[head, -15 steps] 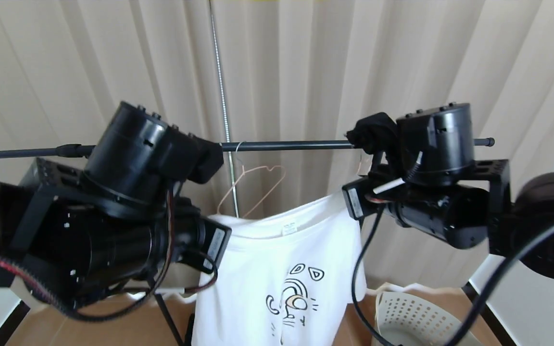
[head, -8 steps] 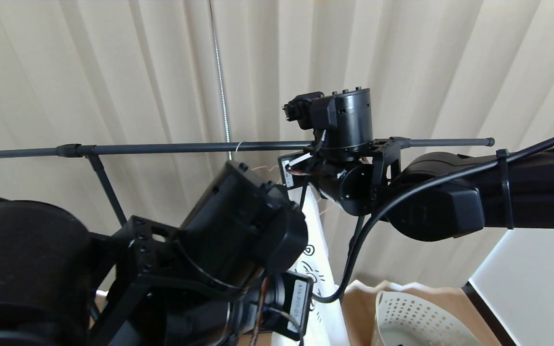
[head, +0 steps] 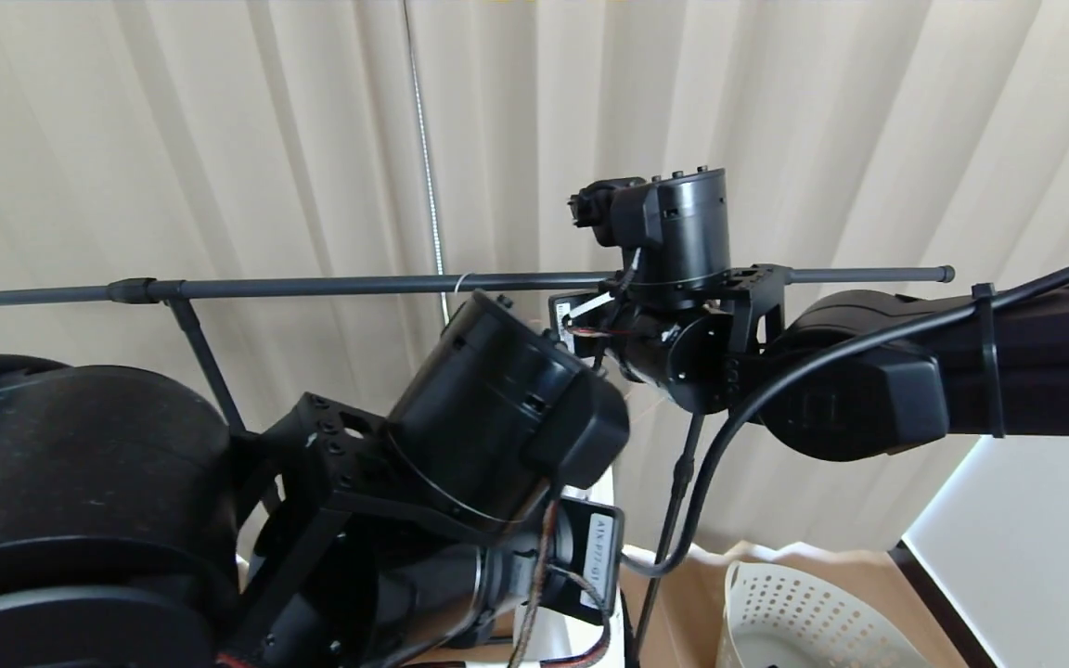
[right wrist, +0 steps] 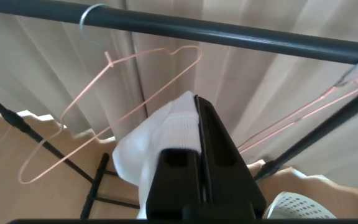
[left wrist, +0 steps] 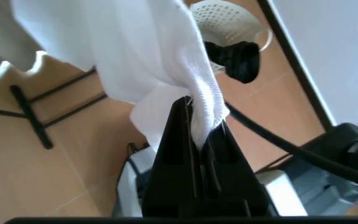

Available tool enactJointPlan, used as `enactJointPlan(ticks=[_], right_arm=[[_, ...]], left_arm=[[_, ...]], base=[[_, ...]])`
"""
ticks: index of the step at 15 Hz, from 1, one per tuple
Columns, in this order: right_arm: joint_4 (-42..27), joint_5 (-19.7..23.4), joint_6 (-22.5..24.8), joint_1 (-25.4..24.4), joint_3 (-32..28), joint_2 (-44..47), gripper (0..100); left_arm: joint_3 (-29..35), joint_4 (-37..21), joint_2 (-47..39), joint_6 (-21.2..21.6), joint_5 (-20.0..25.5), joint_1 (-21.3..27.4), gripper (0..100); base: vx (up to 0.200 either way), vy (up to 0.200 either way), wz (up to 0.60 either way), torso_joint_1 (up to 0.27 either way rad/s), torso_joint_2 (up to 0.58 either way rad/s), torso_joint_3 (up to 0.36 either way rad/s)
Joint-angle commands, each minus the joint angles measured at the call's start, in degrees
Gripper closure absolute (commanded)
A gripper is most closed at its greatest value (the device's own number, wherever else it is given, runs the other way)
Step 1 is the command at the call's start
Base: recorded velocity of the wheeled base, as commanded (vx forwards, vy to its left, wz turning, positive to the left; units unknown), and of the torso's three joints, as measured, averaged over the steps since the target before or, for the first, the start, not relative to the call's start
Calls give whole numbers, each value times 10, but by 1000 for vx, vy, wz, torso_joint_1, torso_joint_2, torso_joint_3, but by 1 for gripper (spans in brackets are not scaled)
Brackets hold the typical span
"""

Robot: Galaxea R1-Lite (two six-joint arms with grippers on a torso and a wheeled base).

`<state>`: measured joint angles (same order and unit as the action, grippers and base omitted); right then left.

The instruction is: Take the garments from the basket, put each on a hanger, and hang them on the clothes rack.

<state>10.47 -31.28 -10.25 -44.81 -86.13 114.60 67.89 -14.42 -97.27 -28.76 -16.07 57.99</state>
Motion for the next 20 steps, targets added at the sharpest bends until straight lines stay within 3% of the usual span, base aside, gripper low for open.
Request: enactJointPlan(ticks=[1, 6, 7, 9, 12, 14, 16, 19, 20], right_arm=[[3, -3, -5, 15, 54, -68, 100], [0, -4, -2, 31, 172, -184, 100], [1, -26, -4, 32, 209, -194, 100], [-2, -38, -3, 32, 228, -195, 100], [-7, -48, 9, 31, 244, -196, 100], [-9, -49, 30, 32, 252, -191, 100], [-9, -49, 37, 32, 266, -190, 100], [-9, -50, 57, 32, 289, -193, 100], [-9, -50, 59, 32, 293, -193, 0]], left_arm=[[-64, 4, 60, 34, -25, -41, 100], [-68, 26, 55, 108, -27, -147, 100], [-62, 96, 18, 138, -32, -175, 100], [-65, 146, 4, 166, -33, -188, 100], [-62, 170, -6, 156, -31, -190, 100], [-58, 225, -29, 131, -33, -182, 100], [-48, 245, -41, 102, -34, -176, 100], [-30, 246, -37, 68, -34, -176, 100], [-29, 246, -37, 64, -34, -176, 100]], base=[[0, 0, 0, 0, 0, 0], [0, 0, 0, 0, 0, 0], [0, 0, 0, 0, 0, 0], [0, 0, 0, 0, 0, 0], [0, 0, 0, 0, 0, 0], [0, 0, 0, 0, 0, 0], [0, 0, 0, 0, 0, 0], [0, 0, 0, 0, 0, 0], [0, 0, 0, 0, 0, 0]])
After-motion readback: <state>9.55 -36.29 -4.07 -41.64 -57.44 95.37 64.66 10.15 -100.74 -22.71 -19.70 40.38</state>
